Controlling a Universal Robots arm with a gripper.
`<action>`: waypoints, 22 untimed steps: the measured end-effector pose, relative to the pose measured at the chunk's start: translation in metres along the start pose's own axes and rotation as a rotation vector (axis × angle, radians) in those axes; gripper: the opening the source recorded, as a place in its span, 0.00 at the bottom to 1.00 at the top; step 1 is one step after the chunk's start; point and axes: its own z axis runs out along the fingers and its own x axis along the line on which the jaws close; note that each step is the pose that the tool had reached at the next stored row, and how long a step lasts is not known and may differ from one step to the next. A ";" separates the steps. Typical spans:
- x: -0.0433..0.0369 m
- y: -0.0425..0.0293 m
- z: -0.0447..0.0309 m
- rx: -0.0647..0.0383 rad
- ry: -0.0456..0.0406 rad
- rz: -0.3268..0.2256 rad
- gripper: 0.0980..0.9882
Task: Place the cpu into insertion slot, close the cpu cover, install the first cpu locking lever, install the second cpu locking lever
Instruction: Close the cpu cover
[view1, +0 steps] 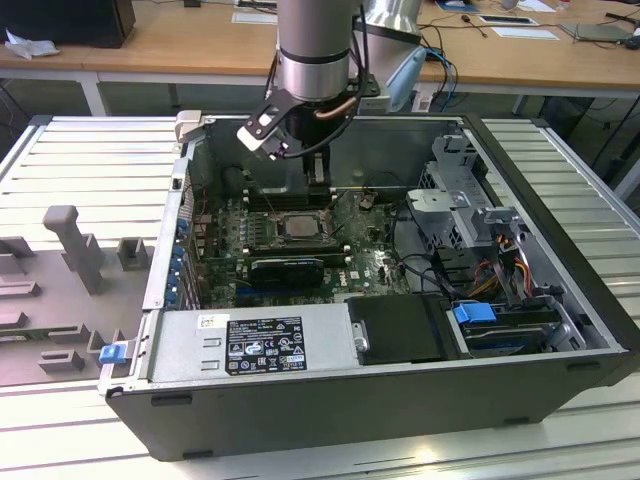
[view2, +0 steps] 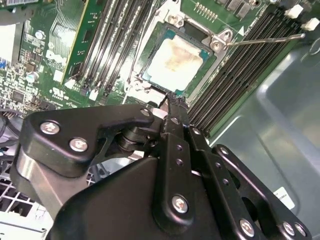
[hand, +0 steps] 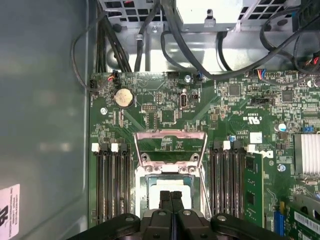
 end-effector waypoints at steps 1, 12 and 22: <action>0.0000 0.0009 0.0001 0.000 0.0000 0.000 0.01; 0.0002 0.0134 0.0010 0.000 0.0000 0.000 0.01; 0.0004 0.0287 0.0021 0.000 0.0000 0.000 0.01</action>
